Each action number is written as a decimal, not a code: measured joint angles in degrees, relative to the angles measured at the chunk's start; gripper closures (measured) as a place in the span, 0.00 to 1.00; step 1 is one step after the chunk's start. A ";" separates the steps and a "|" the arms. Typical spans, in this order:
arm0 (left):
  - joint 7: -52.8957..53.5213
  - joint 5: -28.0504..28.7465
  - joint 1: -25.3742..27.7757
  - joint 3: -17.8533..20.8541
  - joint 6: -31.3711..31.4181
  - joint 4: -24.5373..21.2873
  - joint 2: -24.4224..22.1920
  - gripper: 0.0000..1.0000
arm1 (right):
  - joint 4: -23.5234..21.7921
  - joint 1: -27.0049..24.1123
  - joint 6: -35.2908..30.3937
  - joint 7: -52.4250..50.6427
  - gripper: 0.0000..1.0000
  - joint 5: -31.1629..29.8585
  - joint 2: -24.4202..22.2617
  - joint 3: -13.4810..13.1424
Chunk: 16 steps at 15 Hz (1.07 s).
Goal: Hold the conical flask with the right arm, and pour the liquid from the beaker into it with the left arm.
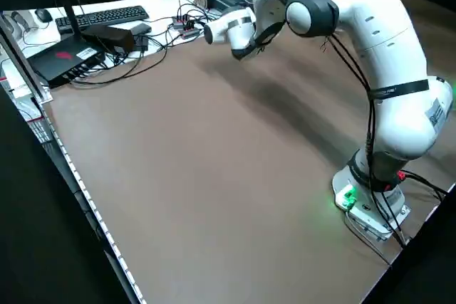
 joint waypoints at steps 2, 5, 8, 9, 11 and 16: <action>-4.29 0.00 -2.02 -0.05 1.19 -0.19 -1.80 0.04 | -0.21 5.37 4.60 -0.77 0.61 6.00 -0.39 0.03; -11.11 0.00 -5.20 -0.08 1.84 -1.51 -5.14 0.04 | -0.26 11.76 9.02 -2.57 0.61 12.85 -0.83 -0.07; -17.84 0.00 -7.59 -0.08 1.97 -4.67 -9.55 0.04 | -0.20 15.83 11.12 -3.78 0.61 17.76 -1.07 -0.60; -20.17 0.00 -8.14 -0.09 2.00 -5.86 -11.03 0.04 | -0.09 16.76 11.20 -4.05 0.61 19.04 -1.07 -0.80; -24.96 0.00 -8.83 -0.09 2.01 -7.97 -13.55 0.04 | 0.20 18.15 11.99 -4.48 0.61 20.81 -1.07 -1.04; -40.84 5.48 -9.15 -0.73 -0.38 -10.58 -18.53 0.04 | 2.99 22.16 18.68 -4.27 0.61 22.20 -1.07 -1.51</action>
